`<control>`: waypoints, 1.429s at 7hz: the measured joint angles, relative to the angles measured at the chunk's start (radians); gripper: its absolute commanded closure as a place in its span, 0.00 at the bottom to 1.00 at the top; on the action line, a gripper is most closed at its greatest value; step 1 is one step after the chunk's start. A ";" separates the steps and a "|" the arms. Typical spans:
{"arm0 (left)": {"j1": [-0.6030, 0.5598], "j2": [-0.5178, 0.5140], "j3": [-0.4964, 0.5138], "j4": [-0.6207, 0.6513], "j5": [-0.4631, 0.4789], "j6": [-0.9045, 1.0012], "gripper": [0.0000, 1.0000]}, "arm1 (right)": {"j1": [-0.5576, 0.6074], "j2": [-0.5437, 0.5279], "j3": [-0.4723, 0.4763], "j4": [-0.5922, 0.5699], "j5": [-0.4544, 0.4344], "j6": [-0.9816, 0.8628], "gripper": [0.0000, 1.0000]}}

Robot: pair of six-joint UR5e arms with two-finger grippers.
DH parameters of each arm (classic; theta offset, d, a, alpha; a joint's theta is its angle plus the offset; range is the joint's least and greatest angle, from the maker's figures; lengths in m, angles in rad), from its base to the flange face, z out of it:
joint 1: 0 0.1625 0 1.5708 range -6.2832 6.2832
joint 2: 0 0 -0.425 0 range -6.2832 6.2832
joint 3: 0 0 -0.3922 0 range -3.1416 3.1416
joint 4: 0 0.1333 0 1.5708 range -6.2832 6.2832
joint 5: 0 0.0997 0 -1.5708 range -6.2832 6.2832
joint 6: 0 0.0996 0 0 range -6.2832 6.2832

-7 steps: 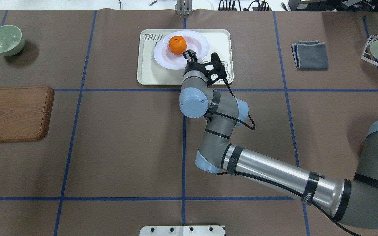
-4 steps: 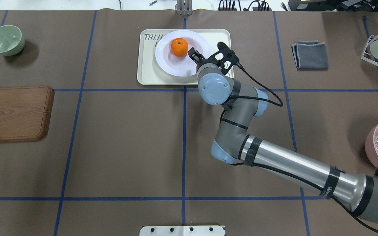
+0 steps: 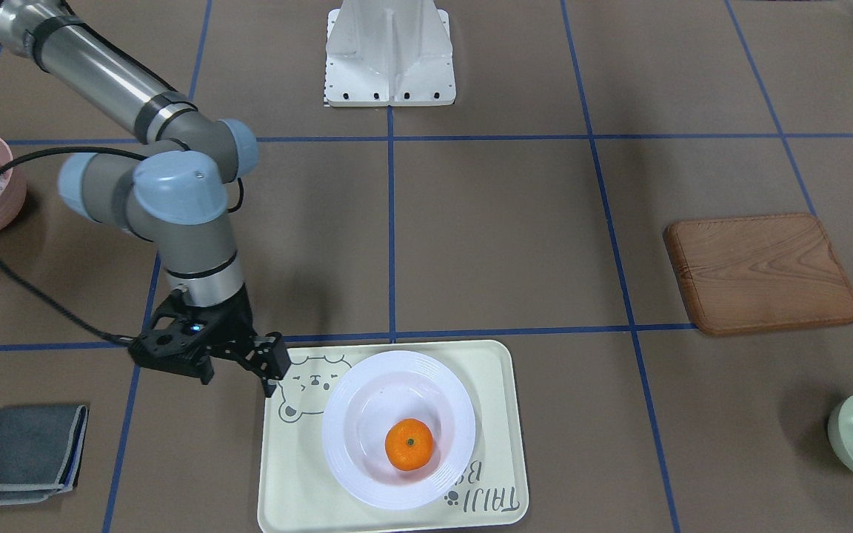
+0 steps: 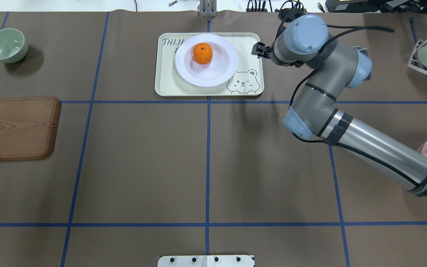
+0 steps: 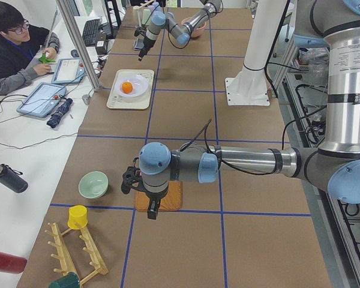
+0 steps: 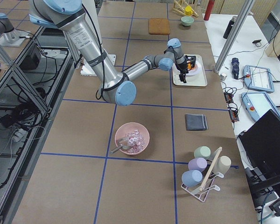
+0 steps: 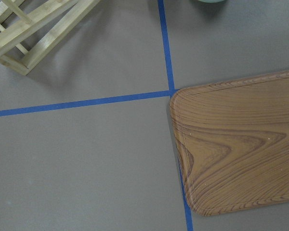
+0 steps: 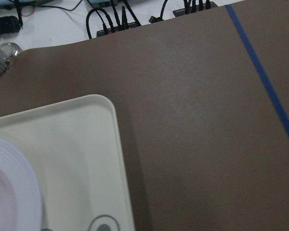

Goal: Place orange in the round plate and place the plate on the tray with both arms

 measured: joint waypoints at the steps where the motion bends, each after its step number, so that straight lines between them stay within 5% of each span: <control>1: 0.000 0.004 0.001 -0.006 0.000 0.000 0.02 | 0.096 -0.054 0.044 -0.051 0.133 -0.185 0.00; 3: 0.000 0.011 0.004 -0.012 -0.001 -0.004 0.02 | 0.287 -0.151 0.074 -0.151 0.307 -0.587 0.00; 6: 0.001 0.030 -0.018 -0.017 -0.006 -0.009 0.02 | 0.523 -0.298 0.078 -0.307 0.420 -1.114 0.00; 10: -0.002 0.074 -0.018 -0.024 -0.005 -0.004 0.02 | 0.697 -0.613 0.179 -0.314 0.469 -1.398 0.00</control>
